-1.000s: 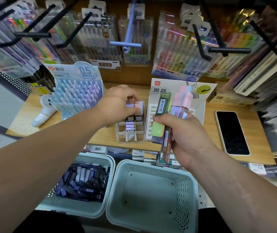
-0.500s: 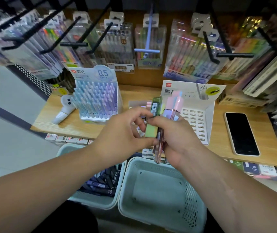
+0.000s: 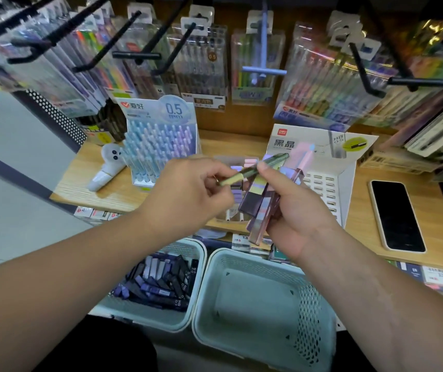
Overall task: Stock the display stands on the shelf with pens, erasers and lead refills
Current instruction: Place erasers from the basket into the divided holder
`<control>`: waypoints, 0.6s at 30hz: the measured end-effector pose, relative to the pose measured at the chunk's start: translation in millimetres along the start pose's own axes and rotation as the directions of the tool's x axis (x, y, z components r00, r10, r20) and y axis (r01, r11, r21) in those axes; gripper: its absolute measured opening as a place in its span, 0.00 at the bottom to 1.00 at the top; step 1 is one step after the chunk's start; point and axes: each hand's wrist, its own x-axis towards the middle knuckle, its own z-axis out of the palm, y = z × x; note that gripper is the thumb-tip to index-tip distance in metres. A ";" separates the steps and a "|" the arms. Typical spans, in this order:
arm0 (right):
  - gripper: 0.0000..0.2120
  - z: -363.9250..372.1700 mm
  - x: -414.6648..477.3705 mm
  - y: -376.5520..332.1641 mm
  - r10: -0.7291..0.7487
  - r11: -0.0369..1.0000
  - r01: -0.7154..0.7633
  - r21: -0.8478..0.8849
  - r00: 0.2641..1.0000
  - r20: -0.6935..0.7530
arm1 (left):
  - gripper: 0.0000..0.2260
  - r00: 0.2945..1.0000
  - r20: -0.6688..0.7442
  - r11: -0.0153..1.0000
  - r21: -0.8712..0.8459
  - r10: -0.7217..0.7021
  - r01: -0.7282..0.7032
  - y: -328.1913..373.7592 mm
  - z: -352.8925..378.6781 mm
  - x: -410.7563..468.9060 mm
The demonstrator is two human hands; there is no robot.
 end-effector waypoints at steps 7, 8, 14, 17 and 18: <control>0.08 -10.2 8.5 -0.8 -0.039 0.999 0.039 -0.002 0.996 -0.085 | 0.06 0.992 -0.125 0.994 0.103 -0.019 0.032 -2.0 -26.9 19.4; 0.07 -11.3 8.5 -0.3 -0.044 0.999 0.040 -0.035 0.991 -0.123 | 0.06 0.989 -0.138 0.993 0.105 -0.048 0.063 -5.9 -30.7 22.8; 0.07 -21.6 7.9 0.1 -0.066 0.989 0.034 -0.142 0.973 -0.223 | 0.06 0.993 0.010 0.954 0.279 -0.121 0.113 -25.4 -50.3 28.9; 0.07 -23.2 7.3 -0.6 -0.066 0.988 0.032 -0.151 0.971 -0.232 | 0.05 0.975 0.217 0.901 0.431 -0.047 -0.052 -34.5 -41.4 27.4; 0.07 -23.4 7.3 -0.4 -0.067 0.987 0.031 -0.157 0.972 -0.226 | 0.05 0.967 0.253 0.879 0.468 -0.028 -0.096 -38.1 -35.9 28.3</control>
